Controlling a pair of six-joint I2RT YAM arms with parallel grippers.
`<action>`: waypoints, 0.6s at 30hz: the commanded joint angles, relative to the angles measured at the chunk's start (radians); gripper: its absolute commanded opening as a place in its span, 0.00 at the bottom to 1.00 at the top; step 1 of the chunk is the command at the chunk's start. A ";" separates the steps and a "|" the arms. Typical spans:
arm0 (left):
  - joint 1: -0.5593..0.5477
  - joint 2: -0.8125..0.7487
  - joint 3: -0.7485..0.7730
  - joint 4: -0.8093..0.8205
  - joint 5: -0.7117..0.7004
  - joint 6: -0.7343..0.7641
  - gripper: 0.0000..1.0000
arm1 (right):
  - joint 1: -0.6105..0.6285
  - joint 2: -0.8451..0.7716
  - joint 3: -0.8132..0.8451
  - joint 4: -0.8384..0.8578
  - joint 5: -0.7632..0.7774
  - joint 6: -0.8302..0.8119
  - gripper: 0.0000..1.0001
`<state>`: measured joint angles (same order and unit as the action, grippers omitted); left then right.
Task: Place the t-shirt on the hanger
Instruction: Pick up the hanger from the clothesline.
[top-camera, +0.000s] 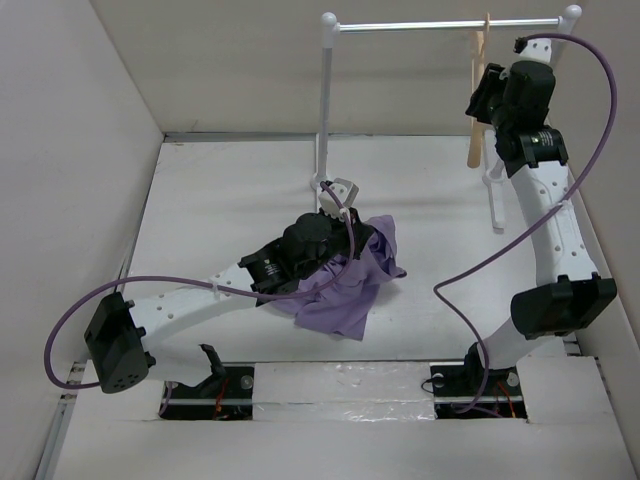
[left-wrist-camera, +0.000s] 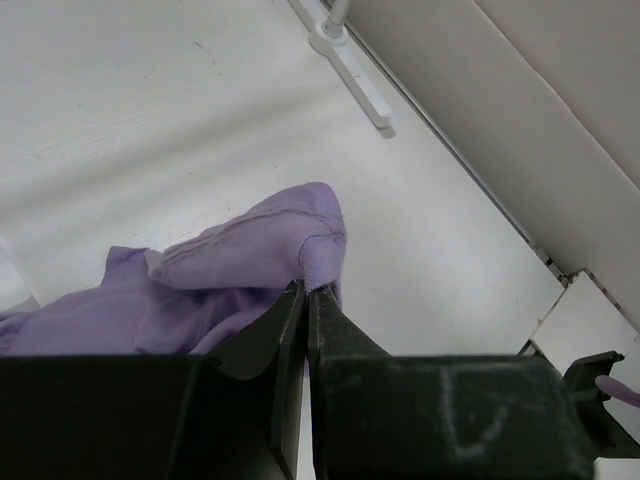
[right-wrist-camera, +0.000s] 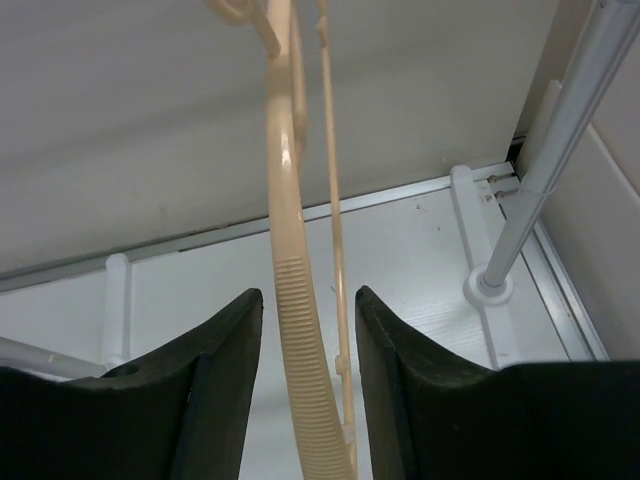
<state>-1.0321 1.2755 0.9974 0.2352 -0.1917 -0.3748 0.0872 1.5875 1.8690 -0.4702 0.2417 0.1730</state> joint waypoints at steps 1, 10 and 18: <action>0.003 -0.034 0.032 0.049 -0.009 0.008 0.00 | -0.026 0.002 0.015 0.068 -0.136 -0.018 0.48; 0.003 -0.036 0.047 0.029 -0.028 0.013 0.00 | -0.035 0.037 0.048 0.059 -0.139 -0.043 0.39; 0.003 -0.045 0.021 0.050 -0.023 -0.001 0.00 | -0.014 0.101 0.116 0.022 -0.038 -0.098 0.41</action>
<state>-1.0321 1.2755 0.9974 0.2348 -0.2100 -0.3752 0.0612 1.6653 1.9144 -0.4637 0.1459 0.1223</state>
